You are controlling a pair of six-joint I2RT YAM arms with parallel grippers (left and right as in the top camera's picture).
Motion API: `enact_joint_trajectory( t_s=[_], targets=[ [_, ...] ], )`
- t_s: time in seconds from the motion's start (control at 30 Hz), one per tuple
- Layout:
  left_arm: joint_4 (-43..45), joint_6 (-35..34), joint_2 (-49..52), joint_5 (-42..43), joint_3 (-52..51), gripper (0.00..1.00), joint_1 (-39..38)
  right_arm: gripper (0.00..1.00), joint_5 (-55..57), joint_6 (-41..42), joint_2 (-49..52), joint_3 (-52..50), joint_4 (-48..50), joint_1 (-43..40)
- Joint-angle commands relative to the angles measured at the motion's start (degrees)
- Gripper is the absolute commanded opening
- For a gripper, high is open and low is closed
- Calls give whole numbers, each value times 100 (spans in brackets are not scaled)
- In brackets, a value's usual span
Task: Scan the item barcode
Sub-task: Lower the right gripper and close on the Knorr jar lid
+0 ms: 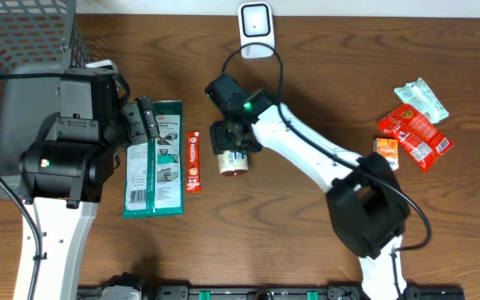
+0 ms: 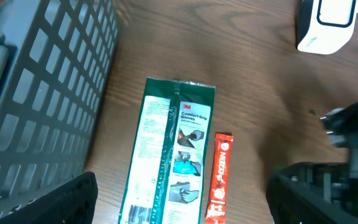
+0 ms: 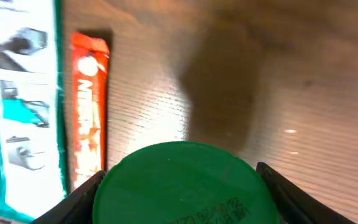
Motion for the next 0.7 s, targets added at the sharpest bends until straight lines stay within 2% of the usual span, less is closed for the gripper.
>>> enact_joint_trajectory(
  t_s=[0.0, 0.3, 0.5, 0.67],
  targets=[
    [2, -50, 11, -50, 26, 87, 13, 57, 470, -551, -603, 59, -20, -13],
    [2, -50, 11, -50, 26, 87, 13, 59, 1263, -835, -1401, 57, -68, 4],
    [2, -50, 11, -50, 26, 87, 13, 54, 1738, -852, -1873, 2, -275, 81],
    [2, -52, 11, -50, 26, 87, 13, 53, 2232, -848, -2538, -466, -334, 291]
  ],
)
